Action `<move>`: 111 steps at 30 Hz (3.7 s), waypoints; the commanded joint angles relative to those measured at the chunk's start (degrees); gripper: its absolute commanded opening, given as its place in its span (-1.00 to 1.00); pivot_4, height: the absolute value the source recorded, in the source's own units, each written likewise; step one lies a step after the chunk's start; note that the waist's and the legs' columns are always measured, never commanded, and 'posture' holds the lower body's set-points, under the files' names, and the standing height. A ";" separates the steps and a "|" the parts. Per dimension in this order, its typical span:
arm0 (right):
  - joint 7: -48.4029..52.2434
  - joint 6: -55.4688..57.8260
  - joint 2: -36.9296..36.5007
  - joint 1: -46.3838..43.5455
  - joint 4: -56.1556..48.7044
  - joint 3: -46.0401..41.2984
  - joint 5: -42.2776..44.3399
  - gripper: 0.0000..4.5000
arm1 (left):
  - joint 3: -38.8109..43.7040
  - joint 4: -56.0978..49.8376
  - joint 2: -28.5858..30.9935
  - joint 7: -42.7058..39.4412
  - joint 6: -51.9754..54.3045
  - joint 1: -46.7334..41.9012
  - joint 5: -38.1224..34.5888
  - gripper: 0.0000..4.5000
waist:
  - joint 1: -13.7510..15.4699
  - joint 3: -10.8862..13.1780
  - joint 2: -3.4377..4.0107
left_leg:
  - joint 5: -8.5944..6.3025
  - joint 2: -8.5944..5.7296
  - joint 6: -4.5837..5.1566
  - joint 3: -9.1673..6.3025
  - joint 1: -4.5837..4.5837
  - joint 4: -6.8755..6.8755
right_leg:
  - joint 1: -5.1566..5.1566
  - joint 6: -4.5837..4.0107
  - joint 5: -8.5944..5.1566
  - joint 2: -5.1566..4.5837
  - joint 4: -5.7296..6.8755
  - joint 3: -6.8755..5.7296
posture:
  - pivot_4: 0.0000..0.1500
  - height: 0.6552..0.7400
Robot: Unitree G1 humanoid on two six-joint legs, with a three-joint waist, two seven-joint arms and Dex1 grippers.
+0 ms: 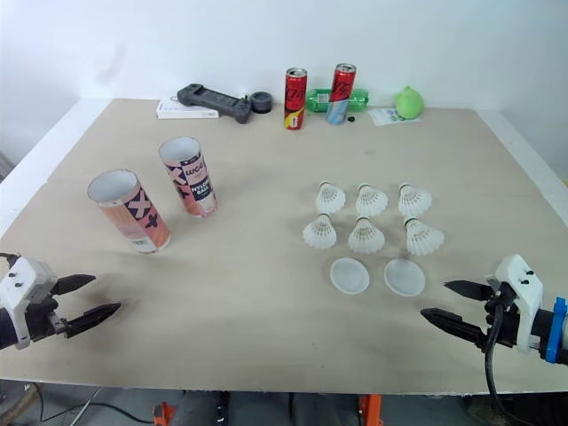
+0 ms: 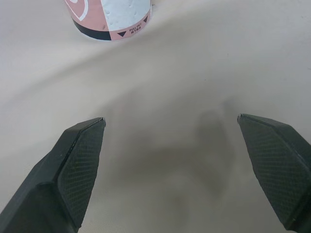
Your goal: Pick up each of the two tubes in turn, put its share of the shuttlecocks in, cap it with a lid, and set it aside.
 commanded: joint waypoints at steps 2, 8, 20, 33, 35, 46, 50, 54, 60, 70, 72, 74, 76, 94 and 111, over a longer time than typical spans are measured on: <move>0.26 0.55 -0.50 -0.37 -0.93 -0.42 0.57 0.99 | 1.99 -0.15 0.37 -0.21 -0.41 0.00 -0.03 1.00 | 0.00 0.00 0.00 | 0.00 0.00 0.00 0.00 0.00 0.00 | 0.00 0.00 0.00 0.00 0.00 0.00 | 1.00 1.00; 0.32 1.08 -0.39 -0.86 -1.05 -0.59 0.78 0.99 | 1.74 0.16 0.59 -0.49 -1.05 -0.16 0.49 1.00 | 0.00 0.00 0.00 | 0.00 0.00 0.00 0.00 0.00 0.00 | 0.00 0.00 0.00 0.00 0.00 0.00 | 1.00 1.00; 0.75 1.03 -0.35 -1.85 -0.61 -0.25 0.77 0.99 | 1.82 0.22 0.49 -0.48 -1.54 -0.87 1.04 1.00 | 0.00 0.00 0.00 | 0.00 0.00 0.00 0.00 0.01 0.00 | 0.01 0.01 0.01 0.00 0.00 0.00 | 1.00 1.00; -16.85 12.87 11.30 -30.40 -27.24 16.88 19.82 0.99 | -2.67 -1.92 -19.46 19.18 -7.60 -11.53 1.97 1.00 | 0.19 -0.08 -0.30 | 0.01 0.22 0.01 0.05 0.13 0.05 | 0.09 0.02 0.14 0.23 0.06 0.08 | 1.00 1.00; -18.07 12.18 12.37 -31.80 -26.84 19.94 17.86 0.99 | -3.89 -0.52 -20.92 21.20 -7.91 -13.32 3.04 1.00 | 0.46 -0.10 -0.30 | 0.01 0.37 0.01 -0.05 0.20 0.18 | 0.10 0.01 0.09 0.39 -0.02 -0.02 | 1.00 1.00; -23.36 10.65 18.36 -34.29 -28.15 27.20 13.88 0.99 | -9.79 16.35 -20.49 19.31 -13.80 -28.27 7.01 1.00 | 0.44 -0.14 -0.36 | 0.04 0.39 0.05 0.03 -0.30 0.52 | 0.06 0.10 0.66 0.44 0.06 -0.02 | 1.00 1.00; -25.16 11.48 19.46 -33.71 -29.70 28.32 14.07 0.99 | -11.29 21.26 -19.78 17.78 -15.16 -33.10 7.72 1.00 | 0.43 -0.13 -0.36 | 0.04 0.41 0.05 0.01 -0.30 0.52 | 0.06 0.08 0.68 0.47 0.08 -0.02 | 1.00 1.00; -26.68 11.88 19.91 -33.33 -30.45 28.73 14.13 0.99 | -12.70 26.99 -19.54 16.94 -17.47 -37.61 9.20 1.00 | 0.43 -0.13 -0.35 | 0.04 0.41 0.05 0.00 -0.32 0.52 | 0.07 0.09 0.69 0.49 0.07 0.00 | 1.00 1.00; -28.62 12.33 20.18 -32.57 -31.20 29.01 13.79 0.99 | -13.97 33.82 -19.85 16.28 -20.45 -42.66 10.46 1.00 | 0.43 -0.13 -0.35 | 0.04 0.42 0.06 -0.01 -0.33 0.52 | 0.06 0.10 0.69 0.51 0.07 -0.01 | 1.00 1.00; -36.17 9.86 24.14 -22.59 -31.21 32.14 6.74 1.00 | -14.84 32.20 -19.78 16.52 -20.80 -40.90 11.05 0.37 | 0.41 -0.15 -0.38 | 0.04 0.41 0.06 -0.05 -0.36 0.51 | 0.07 0.11 0.68 0.51 0.07 -0.01 | 1.00 1.00; -37.69 7.17 24.97 -20.59 -30.07 34.73 1.68 1.00 | -14.74 30.48 -19.60 16.61 -20.45 -39.34 10.96 0.37 | 0.34 -0.15 -0.38 | 0.04 0.42 0.05 -0.02 -0.35 0.52 | 0.07 0.13 0.70 0.50 0.07 0.00 | 1.00 1.00; -40.93 4.88 27.10 -19.69 -28.10 35.90 -2.58 1.00 | -14.77 28.63 -19.49 16.74 -19.85 -38.09 10.82 0.37 | 0.31 -0.15 -0.37 | 0.05 0.42 0.06 -0.02 -0.33 0.52 | 0.06 0.12 0.71 0.50 0.08 0.00 | 1.00 1.00; -43.45 3.92 28.79 -19.56 -25.59 37.06 -6.01 1.00 | -14.67 26.76 -19.39 16.90 -19.08 -36.95 10.54 0.37 | 0.15 -0.15 -0.38 | 0.06 0.44 0.06 -0.02 -0.30 0.53 | 0.07 0.10 0.75 0.51 0.08 -0.01 | 1.00 1.00; -56.40 3.49 43.44 -28.31 -11.87 35.61 -16.65 1.00 | -14.23 23.13 -21.08 17.52 -16.00 -36.29 7.84 0.37 | 0.01 -0.15 -0.38 | 0.12 0.47 0.05 0.03 -0.31 0.49 | 0.01 0.07 0.82 0.51 0.07 0.00 | 1.00 1.00; -58.48 7.90 48.09 -30.22 -10.93 31.09 -14.45 0.15 | -15.23 21.24 -21.89 16.14 -14.83 -35.42 6.92 0.35 | -0.02 -0.15 -0.37 | 0.12 0.47 0.05 0.02 -0.34 0.46 | -0.03 0.06 0.81 0.51 0.07 0.01 | 1.00 1.00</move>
